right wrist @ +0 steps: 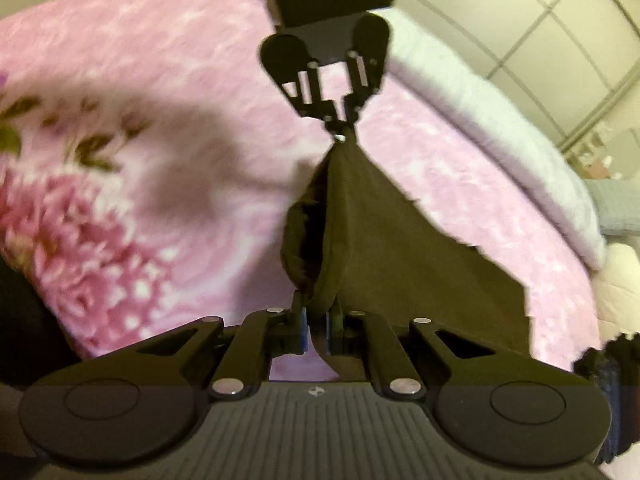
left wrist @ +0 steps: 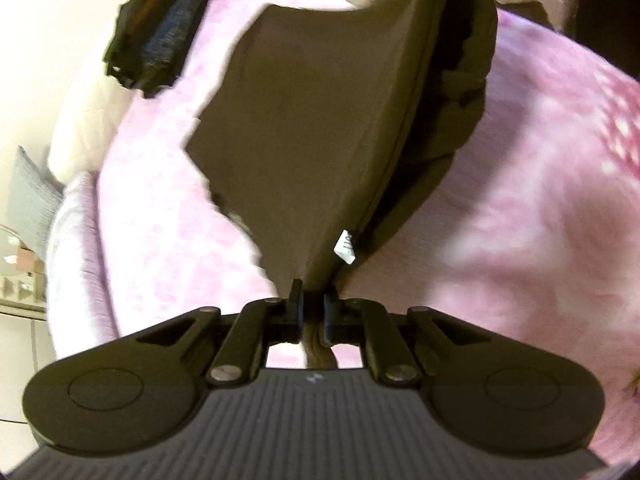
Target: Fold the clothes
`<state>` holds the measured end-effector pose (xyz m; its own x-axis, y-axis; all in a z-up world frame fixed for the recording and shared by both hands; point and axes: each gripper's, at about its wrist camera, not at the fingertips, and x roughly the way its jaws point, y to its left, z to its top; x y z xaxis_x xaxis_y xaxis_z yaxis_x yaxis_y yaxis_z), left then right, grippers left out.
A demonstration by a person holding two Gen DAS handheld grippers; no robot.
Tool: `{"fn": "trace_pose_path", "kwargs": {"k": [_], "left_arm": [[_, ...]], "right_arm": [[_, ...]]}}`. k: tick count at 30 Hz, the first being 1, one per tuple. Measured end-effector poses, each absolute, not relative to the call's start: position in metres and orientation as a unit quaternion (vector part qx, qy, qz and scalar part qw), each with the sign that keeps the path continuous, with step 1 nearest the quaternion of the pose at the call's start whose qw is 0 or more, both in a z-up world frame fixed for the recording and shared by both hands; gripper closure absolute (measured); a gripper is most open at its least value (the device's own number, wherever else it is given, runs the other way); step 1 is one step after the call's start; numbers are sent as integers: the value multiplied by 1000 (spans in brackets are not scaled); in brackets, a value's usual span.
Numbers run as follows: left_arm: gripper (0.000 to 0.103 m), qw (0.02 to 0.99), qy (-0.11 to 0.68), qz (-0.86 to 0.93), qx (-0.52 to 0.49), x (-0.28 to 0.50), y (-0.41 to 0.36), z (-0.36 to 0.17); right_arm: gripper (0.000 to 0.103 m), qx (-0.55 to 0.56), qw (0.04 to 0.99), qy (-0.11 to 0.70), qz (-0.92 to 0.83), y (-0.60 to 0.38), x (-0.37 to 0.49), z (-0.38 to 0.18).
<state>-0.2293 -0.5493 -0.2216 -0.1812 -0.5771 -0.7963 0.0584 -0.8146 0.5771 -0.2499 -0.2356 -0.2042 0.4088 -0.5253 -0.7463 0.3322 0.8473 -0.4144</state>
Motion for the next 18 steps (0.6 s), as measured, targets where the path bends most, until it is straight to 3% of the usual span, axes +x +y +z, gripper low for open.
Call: {"fn": "trace_pose_path", "kwargs": {"k": [11, 18], "left_arm": [[96, 143, -223, -723, 638, -317, -708, -163], [96, 79, -204, -721, 658, -403, -828, -196]], "right_arm": [[97, 43, 832, 406, -375, -370, -338, -134], [97, 163, 813, 365, -423, -483, -430, -144]]}}
